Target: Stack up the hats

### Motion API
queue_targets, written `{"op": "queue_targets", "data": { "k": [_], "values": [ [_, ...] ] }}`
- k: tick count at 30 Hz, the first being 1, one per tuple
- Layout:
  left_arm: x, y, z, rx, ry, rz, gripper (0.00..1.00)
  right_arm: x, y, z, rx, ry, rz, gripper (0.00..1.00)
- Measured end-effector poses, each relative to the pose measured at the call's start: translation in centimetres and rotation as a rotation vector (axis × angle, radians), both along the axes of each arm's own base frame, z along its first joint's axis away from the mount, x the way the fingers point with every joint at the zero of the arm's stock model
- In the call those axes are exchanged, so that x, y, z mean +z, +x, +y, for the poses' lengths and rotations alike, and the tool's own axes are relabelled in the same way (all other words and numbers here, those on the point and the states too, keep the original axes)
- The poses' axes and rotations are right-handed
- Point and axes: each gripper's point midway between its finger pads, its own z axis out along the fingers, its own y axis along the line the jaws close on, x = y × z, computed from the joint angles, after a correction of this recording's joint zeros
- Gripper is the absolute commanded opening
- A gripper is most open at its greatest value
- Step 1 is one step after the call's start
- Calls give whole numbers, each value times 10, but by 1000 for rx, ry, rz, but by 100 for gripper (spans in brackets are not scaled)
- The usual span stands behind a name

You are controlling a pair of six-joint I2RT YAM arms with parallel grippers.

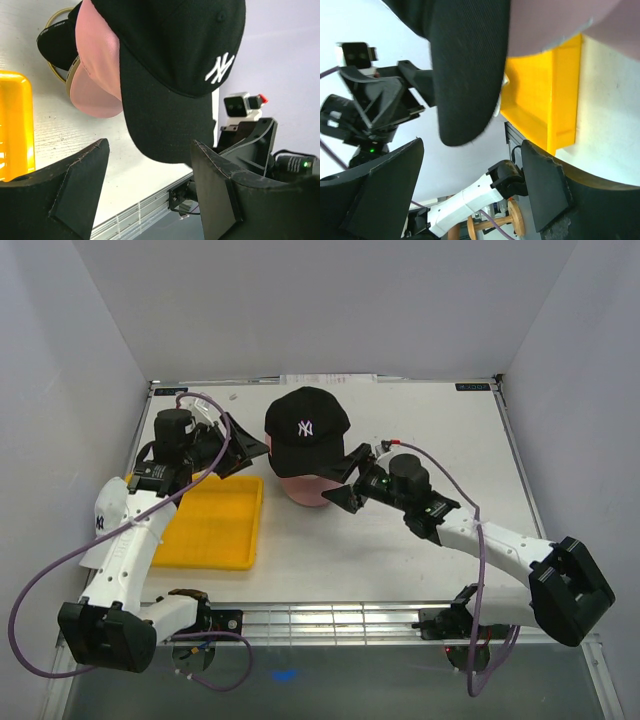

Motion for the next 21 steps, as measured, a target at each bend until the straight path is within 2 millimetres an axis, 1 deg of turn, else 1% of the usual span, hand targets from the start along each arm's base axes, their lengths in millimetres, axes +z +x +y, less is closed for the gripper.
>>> {"op": "queue_targets", "data": {
  "k": [4, 7, 9, 11, 14, 18, 21],
  "values": [
    [5, -9, 4, 5, 21, -15, 77, -5, -17, 18, -53, -10, 42, 83],
    [13, -21, 11, 23, 49, -33, 77, -8, -20, 25, -112, -22, 58, 82],
    [22, -29, 15, 33, 62, -60, 77, -7, -16, 31, -156, -31, 67, 81],
    [31, -38, 18, 37, 67, -88, 77, 0, -10, 37, -194, -24, 66, 79],
    [38, -49, 20, 37, 69, -114, 77, 8, 2, 40, -253, 4, 70, 76],
    [40, -57, 21, 34, 74, -120, 77, 0, 15, 38, -324, 2, 88, 72],
    [38, -59, 22, 33, 75, -117, 77, -5, 21, 37, -360, -1, 98, 67]
  ]
}}
